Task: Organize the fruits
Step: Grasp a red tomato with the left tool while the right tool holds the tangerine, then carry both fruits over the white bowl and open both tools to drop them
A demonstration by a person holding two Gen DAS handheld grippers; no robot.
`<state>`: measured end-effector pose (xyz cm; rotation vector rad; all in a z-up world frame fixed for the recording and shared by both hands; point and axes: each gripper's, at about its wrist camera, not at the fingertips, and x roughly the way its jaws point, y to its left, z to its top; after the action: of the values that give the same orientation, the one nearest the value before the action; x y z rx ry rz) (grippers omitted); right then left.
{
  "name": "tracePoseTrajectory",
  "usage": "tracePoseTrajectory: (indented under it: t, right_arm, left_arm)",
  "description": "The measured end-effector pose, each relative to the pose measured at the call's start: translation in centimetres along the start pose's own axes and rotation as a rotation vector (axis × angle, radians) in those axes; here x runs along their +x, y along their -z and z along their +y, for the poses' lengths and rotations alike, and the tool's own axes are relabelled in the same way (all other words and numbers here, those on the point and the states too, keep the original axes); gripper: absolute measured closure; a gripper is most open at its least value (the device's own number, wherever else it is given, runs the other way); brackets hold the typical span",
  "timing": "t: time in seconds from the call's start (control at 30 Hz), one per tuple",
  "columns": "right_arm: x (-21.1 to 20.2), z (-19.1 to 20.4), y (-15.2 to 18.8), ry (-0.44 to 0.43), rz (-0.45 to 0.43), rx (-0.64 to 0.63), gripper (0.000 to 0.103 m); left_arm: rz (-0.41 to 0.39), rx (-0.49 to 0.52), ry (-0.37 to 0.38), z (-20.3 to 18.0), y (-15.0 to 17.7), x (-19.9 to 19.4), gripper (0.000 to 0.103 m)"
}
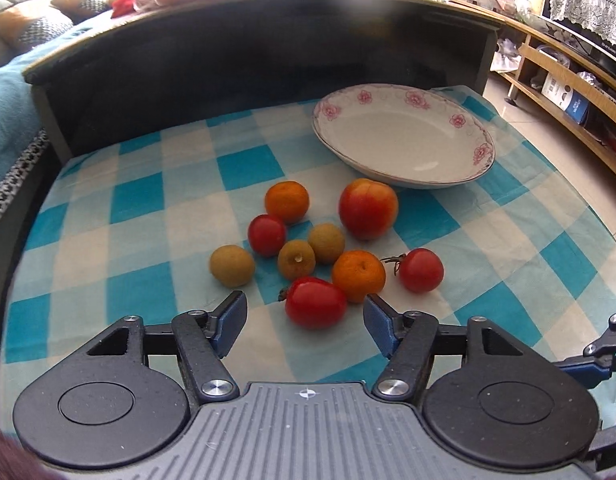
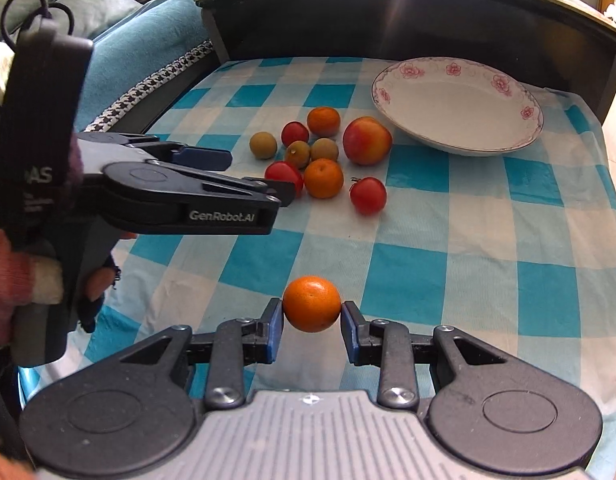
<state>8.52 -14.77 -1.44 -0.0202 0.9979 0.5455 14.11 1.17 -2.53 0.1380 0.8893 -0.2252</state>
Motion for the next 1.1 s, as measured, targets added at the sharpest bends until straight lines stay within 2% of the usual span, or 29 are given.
tracePoseTrajectory:
  t: [0.13,0.23,0.33,0.37,0.67,1.0,1.1]
  right_arm:
    - [0.6,-0.6,-0.2,-0.021,0.019,0.023,0.069]
    - [1.1,-0.8,-0.2,-0.029,0.037,0.035,0.069]
    - [1.3,-1.1,-0.2,-0.031,0.043,0.047,0.069]
    - [1.4,-1.1,-0.2,-0.03,0.045,0.05,0.069]
    - [1.7,-1.5,-0.1,-0.018,0.045,0.064,0.069]
    - [1.2,-2.3,-0.3,0.034,0.023,0.065,0.069]
    - [1.1,-2.2,-0.4,0.045,0.015,0.053,0.069]
  left_arm:
    - [0.028,0.01,0.018,0.1,0.2,1.2,0.041]
    - [0.016,0.01,0.021,0.2,0.2,1.4,0.041]
    - [0.014,-0.006,0.044,0.3,-0.2,1.4,0.053]
    - [0.017,-0.01,0.055,0.3,-0.2,1.5,0.054]
    - [0.024,-0.002,0.053,-0.4,0.3,0.7,0.057]
    - [0.075,-0.009,0.021,-2.0,2.8,-2.1,0.057]
    - [0.055,0.002,0.03,-2.4,2.9,-2.8,0.058]
